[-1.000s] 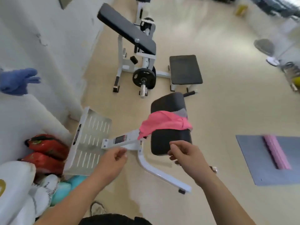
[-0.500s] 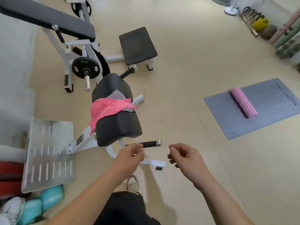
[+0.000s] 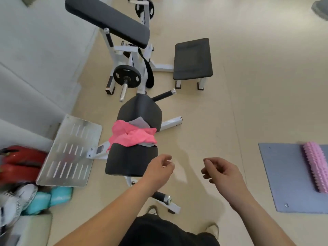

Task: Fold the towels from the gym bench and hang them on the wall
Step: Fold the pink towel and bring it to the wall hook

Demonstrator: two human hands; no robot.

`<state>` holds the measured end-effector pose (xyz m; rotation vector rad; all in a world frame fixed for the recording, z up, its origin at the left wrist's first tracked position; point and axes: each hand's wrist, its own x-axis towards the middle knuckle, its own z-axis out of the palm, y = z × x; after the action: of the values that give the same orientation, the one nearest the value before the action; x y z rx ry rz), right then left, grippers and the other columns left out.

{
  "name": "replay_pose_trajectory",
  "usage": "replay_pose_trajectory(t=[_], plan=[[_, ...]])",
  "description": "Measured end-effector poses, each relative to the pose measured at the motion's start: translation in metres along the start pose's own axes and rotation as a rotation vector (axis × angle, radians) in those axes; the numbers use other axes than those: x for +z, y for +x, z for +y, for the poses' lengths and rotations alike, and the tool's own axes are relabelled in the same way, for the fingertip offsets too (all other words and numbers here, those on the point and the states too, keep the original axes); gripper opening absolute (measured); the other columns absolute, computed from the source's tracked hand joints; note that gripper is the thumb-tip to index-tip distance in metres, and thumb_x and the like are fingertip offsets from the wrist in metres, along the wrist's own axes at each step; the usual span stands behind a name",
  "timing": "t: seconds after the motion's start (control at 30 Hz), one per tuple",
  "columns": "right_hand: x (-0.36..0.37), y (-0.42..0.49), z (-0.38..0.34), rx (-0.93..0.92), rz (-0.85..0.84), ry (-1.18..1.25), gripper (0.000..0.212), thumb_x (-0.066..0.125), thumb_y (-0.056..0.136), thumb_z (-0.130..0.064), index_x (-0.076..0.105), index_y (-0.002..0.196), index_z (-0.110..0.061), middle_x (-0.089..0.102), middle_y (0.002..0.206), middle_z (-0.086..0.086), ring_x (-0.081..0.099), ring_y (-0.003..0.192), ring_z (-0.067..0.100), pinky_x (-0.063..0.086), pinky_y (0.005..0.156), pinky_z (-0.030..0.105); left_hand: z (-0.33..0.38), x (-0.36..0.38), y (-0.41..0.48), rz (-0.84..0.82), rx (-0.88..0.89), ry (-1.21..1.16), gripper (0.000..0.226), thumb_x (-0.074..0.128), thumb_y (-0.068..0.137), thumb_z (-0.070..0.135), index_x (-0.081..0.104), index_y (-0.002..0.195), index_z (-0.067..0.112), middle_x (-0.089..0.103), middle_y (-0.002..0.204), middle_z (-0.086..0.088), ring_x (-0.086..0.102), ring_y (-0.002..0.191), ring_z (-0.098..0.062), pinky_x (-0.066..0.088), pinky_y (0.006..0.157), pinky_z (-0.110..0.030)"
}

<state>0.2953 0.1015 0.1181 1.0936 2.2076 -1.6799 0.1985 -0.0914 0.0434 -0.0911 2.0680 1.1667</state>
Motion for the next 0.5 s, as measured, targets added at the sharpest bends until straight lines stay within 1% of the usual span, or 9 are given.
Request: replay_pose_trajectory(t=[0.07, 0.2, 0.3, 0.4, 0.47, 0.5], plan=[[-0.016, 0.036, -0.008, -0.035, -0.093, -0.058, 0.013, 0.065, 0.100, -0.027, 0.077, 0.097, -0.024, 0.079, 0.083, -0.003, 0.075, 0.076, 0.012, 0.060, 0.079, 0.035, 0.007, 0.016, 0.014, 0.090, -0.030, -0.041, 0.040, 0.060, 0.094, 0.027, 0.060, 0.133, 0.021, 0.070, 0.115, 0.002, 0.068, 0.105, -0.014, 0.057, 0.095, -0.037], [-0.050, 0.105, -0.012, -0.128, -0.297, -0.179, 0.013, 0.064, 0.100, -0.029, 0.076, 0.097, -0.026, 0.079, 0.083, -0.004, 0.075, 0.077, 0.011, 0.060, 0.082, 0.035, 0.028, 0.061, 0.029, 0.235, -0.125, -0.129, 0.042, 0.060, 0.095, 0.025, 0.057, 0.136, 0.017, 0.071, 0.109, -0.002, 0.068, 0.102, -0.015, 0.053, 0.086, -0.025], [-0.084, 0.147, -0.018, -0.172, -0.431, -0.260, 0.013, 0.064, 0.100, -0.032, 0.076, 0.099, -0.028, 0.080, 0.084, -0.008, 0.076, 0.079, 0.009, 0.061, 0.085, 0.038, 0.044, 0.097, 0.030, 0.344, -0.198, -0.262, 0.042, 0.060, 0.096, 0.026, 0.055, 0.137, 0.019, 0.070, 0.109, 0.001, 0.068, 0.101, -0.015, 0.054, 0.084, -0.026], [-0.122, 0.167, -0.023, -0.181, -0.484, -0.292, 0.013, 0.064, 0.100, -0.031, 0.076, 0.100, -0.026, 0.080, 0.083, -0.006, 0.076, 0.079, 0.013, 0.062, 0.085, 0.041, 0.058, 0.126, 0.017, 0.437, -0.259, -0.341, 0.044, 0.058, 0.097, 0.027, 0.053, 0.140, 0.022, 0.066, 0.114, 0.007, 0.065, 0.104, -0.010, 0.051, 0.080, -0.022], [-0.135, 0.176, -0.031, -0.183, -0.505, -0.275, 0.012, 0.064, 0.101, -0.028, 0.075, 0.104, -0.025, 0.080, 0.083, -0.002, 0.076, 0.079, 0.016, 0.061, 0.084, 0.043, 0.069, 0.134, 0.012, 0.491, -0.251, -0.355, 0.045, 0.058, 0.098, 0.026, 0.051, 0.142, 0.023, 0.063, 0.116, 0.013, 0.063, 0.104, -0.005, 0.047, 0.074, -0.016], [-0.140, 0.182, -0.038, -0.194, -0.517, -0.271, 0.012, 0.064, 0.101, -0.027, 0.074, 0.108, -0.025, 0.080, 0.083, -0.001, 0.076, 0.078, 0.017, 0.061, 0.083, 0.043, 0.075, 0.135, 0.014, 0.526, -0.248, -0.362, 0.046, 0.059, 0.098, 0.026, 0.051, 0.144, 0.023, 0.062, 0.117, 0.013, 0.062, 0.104, -0.005, 0.046, 0.073, -0.014]])
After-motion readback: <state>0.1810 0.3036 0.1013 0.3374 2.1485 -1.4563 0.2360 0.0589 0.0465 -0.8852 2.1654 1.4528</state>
